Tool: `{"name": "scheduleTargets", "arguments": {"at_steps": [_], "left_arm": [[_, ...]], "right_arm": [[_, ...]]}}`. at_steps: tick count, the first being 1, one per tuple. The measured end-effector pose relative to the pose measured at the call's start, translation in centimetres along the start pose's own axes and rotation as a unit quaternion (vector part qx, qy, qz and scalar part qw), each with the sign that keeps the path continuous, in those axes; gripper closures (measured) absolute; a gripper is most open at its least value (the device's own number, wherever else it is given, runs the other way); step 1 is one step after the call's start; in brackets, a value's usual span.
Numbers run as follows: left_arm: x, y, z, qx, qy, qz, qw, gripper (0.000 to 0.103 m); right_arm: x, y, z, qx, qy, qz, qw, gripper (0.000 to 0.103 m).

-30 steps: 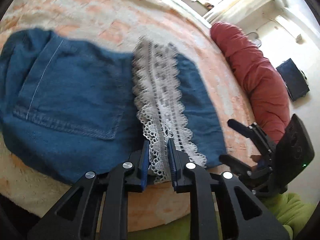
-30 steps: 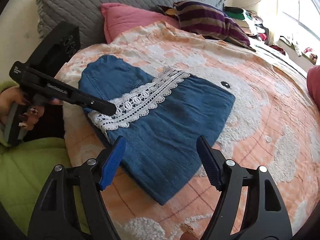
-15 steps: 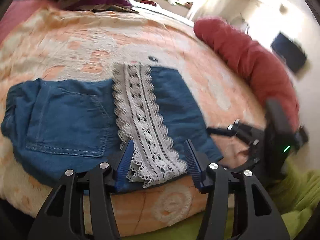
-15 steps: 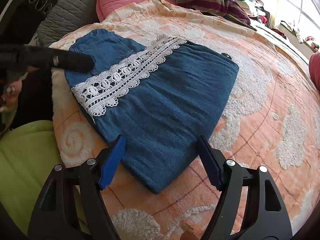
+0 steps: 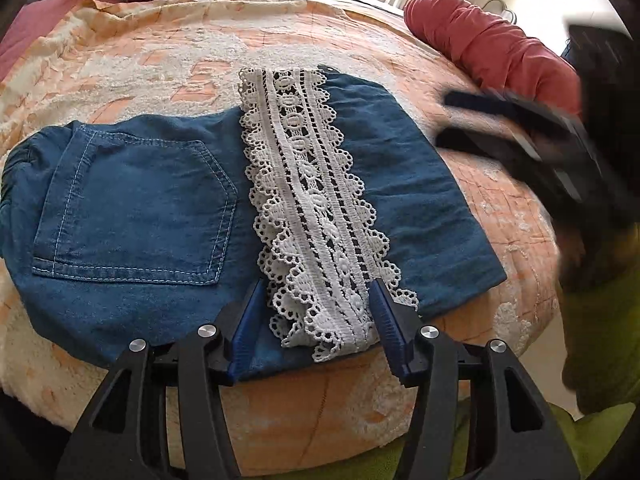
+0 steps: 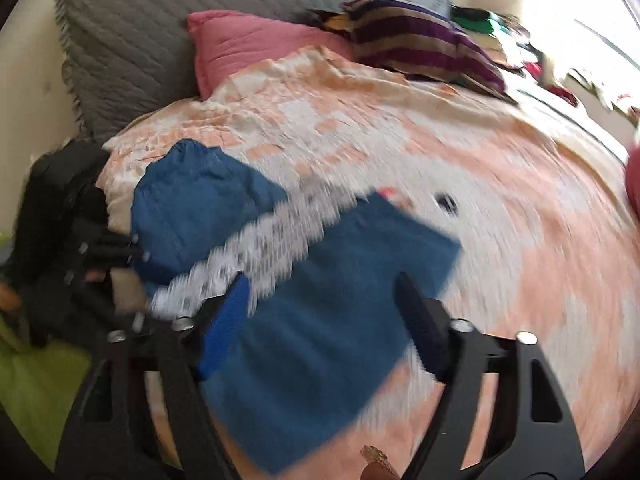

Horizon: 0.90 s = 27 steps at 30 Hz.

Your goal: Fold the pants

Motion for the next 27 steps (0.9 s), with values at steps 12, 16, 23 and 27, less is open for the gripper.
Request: {"name": "scheduleTargets", "arguments": {"at_steps": [12,16,23,27], "left_arm": [[0.9,0.1,-0.5,0.001,-0.001,-0.009,1.0000,0.046],[0.8,0.1,-0.4,0.004,-0.006,-0.006,1.0000,0.046],[0.8,-0.1,-0.4,0.007,-0.010,-0.001,0.9999,0.046],[0.7,0.0,-0.3,0.005,-0.009,-0.004,0.9999,0.045]], "right_arm": [[0.4,3.7,-13.0,-0.164,0.078,-0.010,0.983,0.070],[-1.1,4.4,-11.6,-0.129,0.118,0.005,0.985,0.084],[0.5,4.4,-13.1,-0.116,0.056,0.005,0.992,0.059],[1.5,6.4,-8.3,-0.032,0.044,0.004,0.999,0.042]]}}
Point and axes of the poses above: each gripper's, at about its wrist camera, not at the fingertips, and z roughly against the way its jaws point, x to its right, y to its top, the point moved 6 cm from there along -z, roughly the way its jaws point, and after that the axes turned 14 degrees about -z, right-handed, at the moved point
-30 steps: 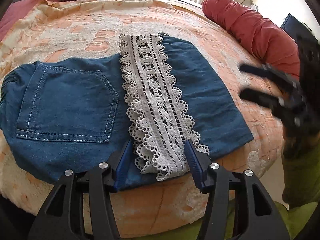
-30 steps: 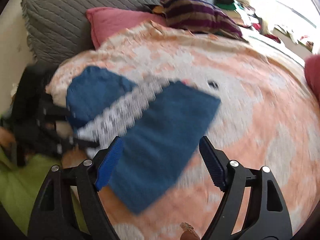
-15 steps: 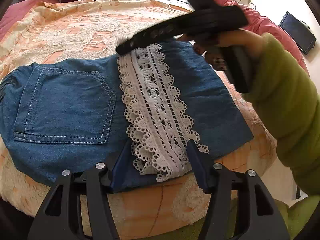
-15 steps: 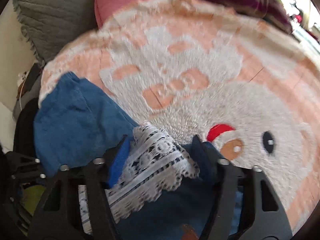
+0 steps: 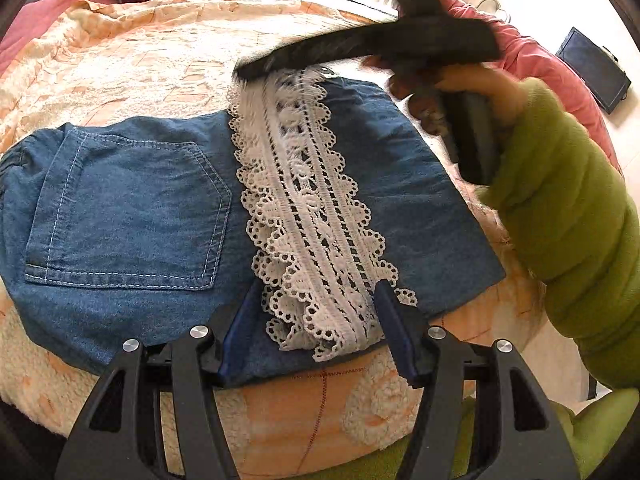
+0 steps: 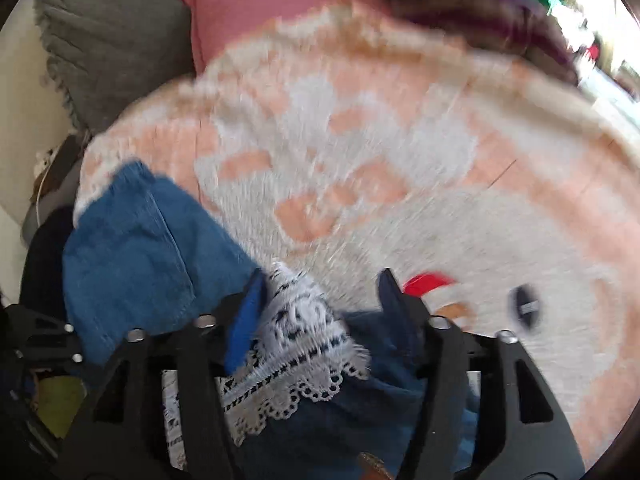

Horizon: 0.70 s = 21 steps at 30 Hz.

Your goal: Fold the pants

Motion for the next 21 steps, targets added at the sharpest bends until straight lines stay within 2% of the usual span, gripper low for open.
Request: {"name": "scheduleTargets", "arguments": {"at_steps": [3,5,8,11,13,15,17,19,21], "left_arm": [[-0.2,0.6,1.2,0.022,0.003,0.002,0.9997,0.045],[0.2,1.1,2.8,0.048,0.008,-0.007,0.9988,0.045],[1.2,2.1,4.7,0.081,0.018,-0.025,0.9962,0.045],[1.9,2.2,4.3,0.076,0.013,-0.040,0.9962,0.045],[2.0,1.9,3.2,0.059,0.008,-0.042,0.9973,0.045],[2.2,1.6,2.1,0.040,0.003,-0.042,0.9983,0.045],[2.3,1.1,1.2,0.020,0.003,-0.045,0.9988,0.045],[2.2,0.8,0.7,0.013,0.001,-0.042,0.9990,0.045],[1.9,0.8,0.6,0.014,-0.005,-0.036,0.9992,0.045]], "right_arm": [[0.8,0.0,4.3,0.054,-0.010,-0.011,0.998,0.041],[1.2,-0.5,6.0,0.073,-0.025,-0.015,0.997,0.041],[1.8,-1.8,7.0,0.080,-0.020,-0.034,0.996,0.041],[1.6,-3.8,6.4,0.049,-0.015,-0.024,0.998,0.044],[1.4,-4.9,5.3,0.023,-0.014,-0.017,0.999,0.055],[1.3,-5.8,4.2,0.001,-0.015,-0.018,1.000,0.055],[1.6,-6.7,3.0,-0.021,-0.034,-0.016,0.999,0.055],[2.4,-7.5,1.8,-0.047,-0.065,-0.019,0.997,0.055],[3.0,-7.8,1.3,-0.055,-0.063,-0.034,0.996,0.055]]}}
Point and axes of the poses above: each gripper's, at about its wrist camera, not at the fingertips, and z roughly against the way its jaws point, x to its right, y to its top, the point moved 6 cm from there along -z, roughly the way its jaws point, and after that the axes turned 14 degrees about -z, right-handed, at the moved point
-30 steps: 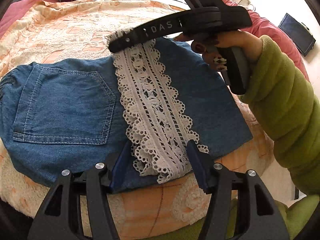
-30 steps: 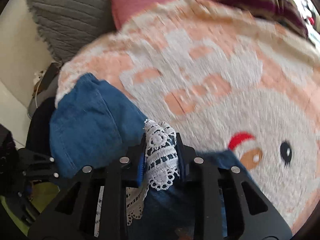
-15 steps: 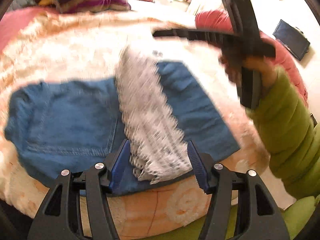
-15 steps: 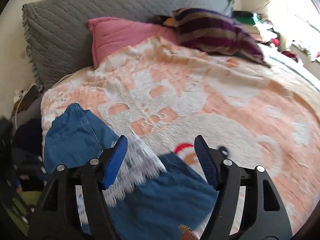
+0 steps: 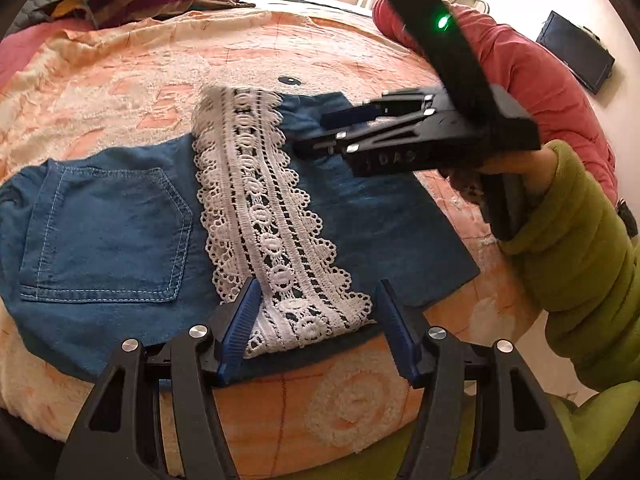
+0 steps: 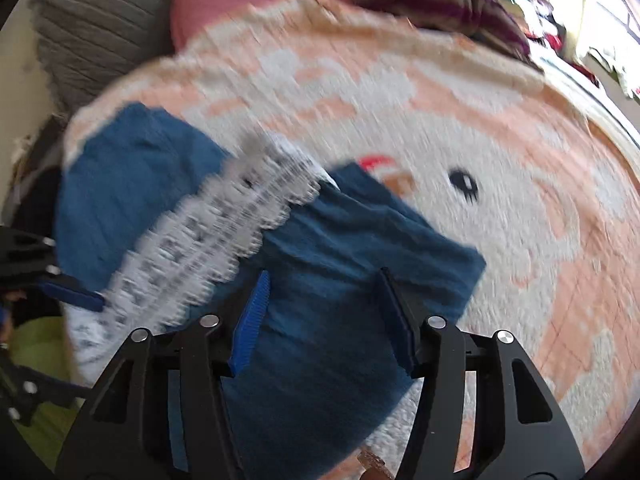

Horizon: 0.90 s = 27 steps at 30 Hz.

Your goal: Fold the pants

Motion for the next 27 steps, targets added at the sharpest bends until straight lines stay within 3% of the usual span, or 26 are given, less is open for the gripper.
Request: {"name": "scheduleTargets", "arguments": {"at_steps": [3,6,9,16,27], "left_arm": [[-0.1,-0.1,0.2,0.003,-0.002,0.004,1.0000,0.045],[-1.0,0.1,1.0,0.015,0.016,0.008,0.9997,0.030],[-2.1,0.5,2.6,0.031,0.036,0.014,0.9988,0.029],[-3.6,0.8,5.5,0.050,0.083,0.030,0.9948,0.014],[-5.3,-0.1,9.1,0.061,0.141,0.051,0.9868,0.005]], "right_arm": [[-0.1,0.0,0.2,0.002,-0.006,0.003,1.000,0.054],[-0.4,0.2,1.7,0.022,0.002,-0.002,1.000,0.041],[-0.5,0.6,3.7,0.051,0.012,-0.013,0.999,0.034],[-1.6,1.6,7.3,0.101,0.033,-0.020,0.994,0.015],[-5.8,3.8,9.5,0.126,0.043,0.021,0.991,0.010]]}}
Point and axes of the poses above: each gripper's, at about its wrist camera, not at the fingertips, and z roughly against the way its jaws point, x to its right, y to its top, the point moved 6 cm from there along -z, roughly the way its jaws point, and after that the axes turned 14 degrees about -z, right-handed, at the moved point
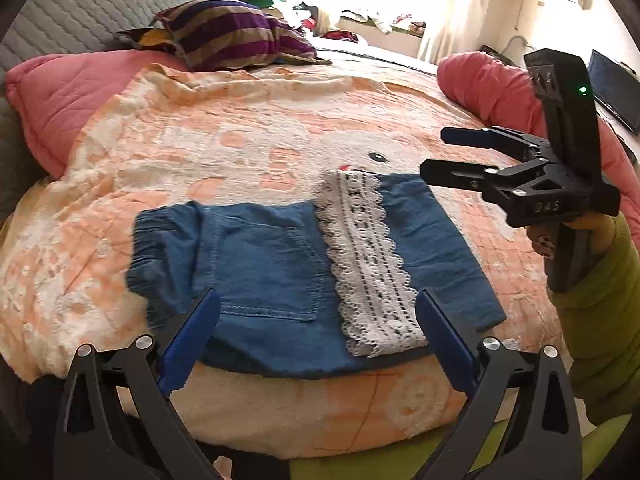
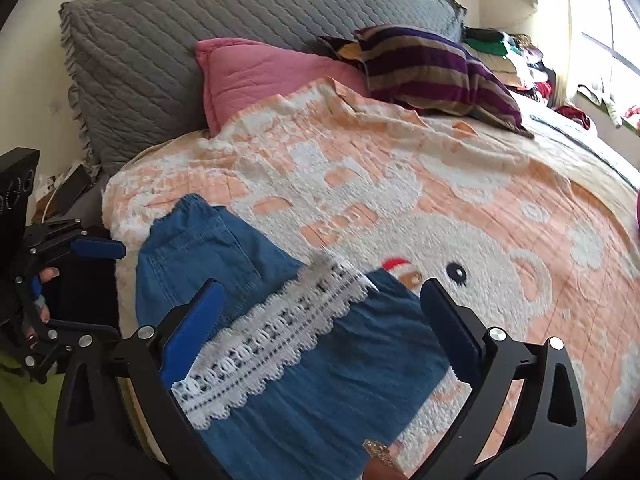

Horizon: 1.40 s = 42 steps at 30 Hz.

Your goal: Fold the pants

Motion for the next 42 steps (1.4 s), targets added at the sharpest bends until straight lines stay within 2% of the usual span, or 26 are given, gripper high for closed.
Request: {"name": "scheduleTargets", "arguments": {"at_steps": [6,25,35,42], "left_arm": [[-1.9,-0.8,0.8,-0.001,0.025,0.022,0.9995,0.005],[-6.0,-4.2,1.6,-0.015,0.042,0.085,0.9954,0.005],[-8.4,-6.3,1.2,-0.028,0.029,0.136,0.9899,0.005],[-9.1,-7.4,-0.1,-0.025,-0.006,0.182,0.9831,0.005]], "right_arm": [[-2.2,0.9,-0.5,-0.002,0.008,0.016,1.000,0.009],[-7.8,2.0,-4.0,-0.031,0.024,0.051,0.998,0.009],[-9.4,2.2,-6.3,-0.055,0.035,0.063,0.996,0.009],[-10.3,2.4,-8.5,-0.088,0.053,0.071,0.992,0.009]]}}
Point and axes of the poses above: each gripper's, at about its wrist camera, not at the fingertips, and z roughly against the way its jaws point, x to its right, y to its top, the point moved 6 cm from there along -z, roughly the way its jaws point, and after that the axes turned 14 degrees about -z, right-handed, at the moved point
